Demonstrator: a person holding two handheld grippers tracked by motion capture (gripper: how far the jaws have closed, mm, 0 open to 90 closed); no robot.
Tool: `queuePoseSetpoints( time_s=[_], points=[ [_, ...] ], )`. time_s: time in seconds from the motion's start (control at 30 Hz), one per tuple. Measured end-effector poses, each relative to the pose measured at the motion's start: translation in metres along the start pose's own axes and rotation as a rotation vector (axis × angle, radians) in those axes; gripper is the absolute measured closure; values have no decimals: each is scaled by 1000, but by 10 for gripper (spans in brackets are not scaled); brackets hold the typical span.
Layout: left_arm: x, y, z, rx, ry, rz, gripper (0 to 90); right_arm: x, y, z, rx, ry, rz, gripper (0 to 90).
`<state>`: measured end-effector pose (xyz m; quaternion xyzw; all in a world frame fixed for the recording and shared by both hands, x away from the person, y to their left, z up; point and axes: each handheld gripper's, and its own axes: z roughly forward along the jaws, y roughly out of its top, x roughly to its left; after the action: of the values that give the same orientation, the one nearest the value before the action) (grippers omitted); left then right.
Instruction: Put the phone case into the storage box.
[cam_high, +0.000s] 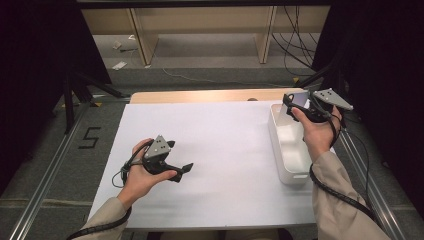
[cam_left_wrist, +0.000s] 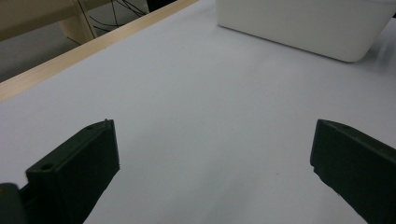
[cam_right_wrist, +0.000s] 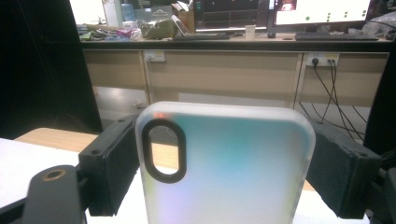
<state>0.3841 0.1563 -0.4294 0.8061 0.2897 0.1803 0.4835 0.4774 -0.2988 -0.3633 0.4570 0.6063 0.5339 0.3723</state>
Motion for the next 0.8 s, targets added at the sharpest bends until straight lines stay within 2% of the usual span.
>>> queuePoseSetpoints(
  time_s=[0.8],
  points=[
    [0,0,-1,-1,0,-3,6,-1,-1,12,9,-11,-11,186]
  ],
)
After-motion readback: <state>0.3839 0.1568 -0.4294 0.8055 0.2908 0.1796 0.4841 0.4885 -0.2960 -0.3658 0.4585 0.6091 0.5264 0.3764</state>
